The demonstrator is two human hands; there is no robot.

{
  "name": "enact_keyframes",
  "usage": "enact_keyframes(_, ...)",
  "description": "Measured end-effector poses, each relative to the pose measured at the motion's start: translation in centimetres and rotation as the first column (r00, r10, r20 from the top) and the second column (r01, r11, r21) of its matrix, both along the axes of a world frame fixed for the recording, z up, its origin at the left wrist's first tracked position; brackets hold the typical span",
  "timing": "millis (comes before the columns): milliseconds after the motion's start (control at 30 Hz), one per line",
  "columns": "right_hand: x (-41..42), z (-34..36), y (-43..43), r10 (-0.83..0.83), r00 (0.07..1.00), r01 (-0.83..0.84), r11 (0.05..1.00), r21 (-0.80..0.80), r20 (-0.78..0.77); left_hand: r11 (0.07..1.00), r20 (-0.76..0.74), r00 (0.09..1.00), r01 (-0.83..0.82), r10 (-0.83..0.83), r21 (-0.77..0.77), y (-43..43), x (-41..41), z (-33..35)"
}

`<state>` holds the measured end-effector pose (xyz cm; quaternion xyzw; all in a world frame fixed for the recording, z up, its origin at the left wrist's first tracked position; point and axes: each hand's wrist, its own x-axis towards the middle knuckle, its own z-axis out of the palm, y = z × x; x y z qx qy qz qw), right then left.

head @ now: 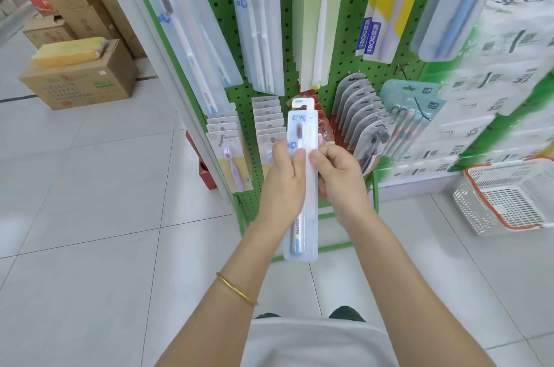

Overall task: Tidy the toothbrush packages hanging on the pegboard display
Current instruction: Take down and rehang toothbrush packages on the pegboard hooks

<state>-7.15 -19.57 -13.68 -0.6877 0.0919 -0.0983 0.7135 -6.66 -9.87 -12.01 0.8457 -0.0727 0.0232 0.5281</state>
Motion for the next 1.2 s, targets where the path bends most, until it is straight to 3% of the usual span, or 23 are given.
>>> enact_keyframes(200,0.6,0.0,-0.7,-0.133,0.989,0.14,0.981,0.132,-0.063,0.914,-0.072,0.986,0.165,-0.148,0.372,1.3,-1.4,-0.9)
enact_keyframes(333,1.2,-0.1,-1.2,-0.214,0.975,0.222,0.961,0.163,-0.068,0.902,-0.042,0.969,0.243,-0.244,0.357,2.0,-2.0,-1.1)
enact_keyframes(500,1.9,-0.9,-2.0,-0.284,0.953,0.294,0.949,0.109,-0.104,0.807,-0.043,0.941,0.31,-0.335,0.503,2.4,-2.0,-1.9)
enact_keyframes(700,1.7,-0.6,-2.1,-0.233,0.968,0.245,0.96,0.139,-0.096,0.705,-0.171,0.911,0.401,-0.376,0.585,2.5,-1.2,-1.5)
enact_keyframes(800,1.4,-0.2,-2.1,-0.18,0.979,0.19,0.975,0.112,-0.1,0.754,-0.266,0.887,0.462,-0.378,0.468,2.8,-0.6,-1.2)
enact_keyframes(967,1.6,-0.5,-2.3,-0.181,0.976,0.195,0.973,0.119,-0.12,0.849,-0.4,0.806,0.516,-0.435,0.116,3.5,0.3,-1.7)
enact_keyframes(1067,1.7,-0.6,-2.3,-0.155,0.982,0.166,0.98,0.108,-0.104,0.872,-0.449,0.76,0.479,-0.471,-0.103,3.6,0.1,-2.3)
enact_keyframes(1200,1.6,-0.5,-2.4,-0.068,0.995,0.074,0.993,0.087,-0.076,0.894,-0.484,0.752,0.357,-0.448,-0.272,3.3,0.3,-2.2)
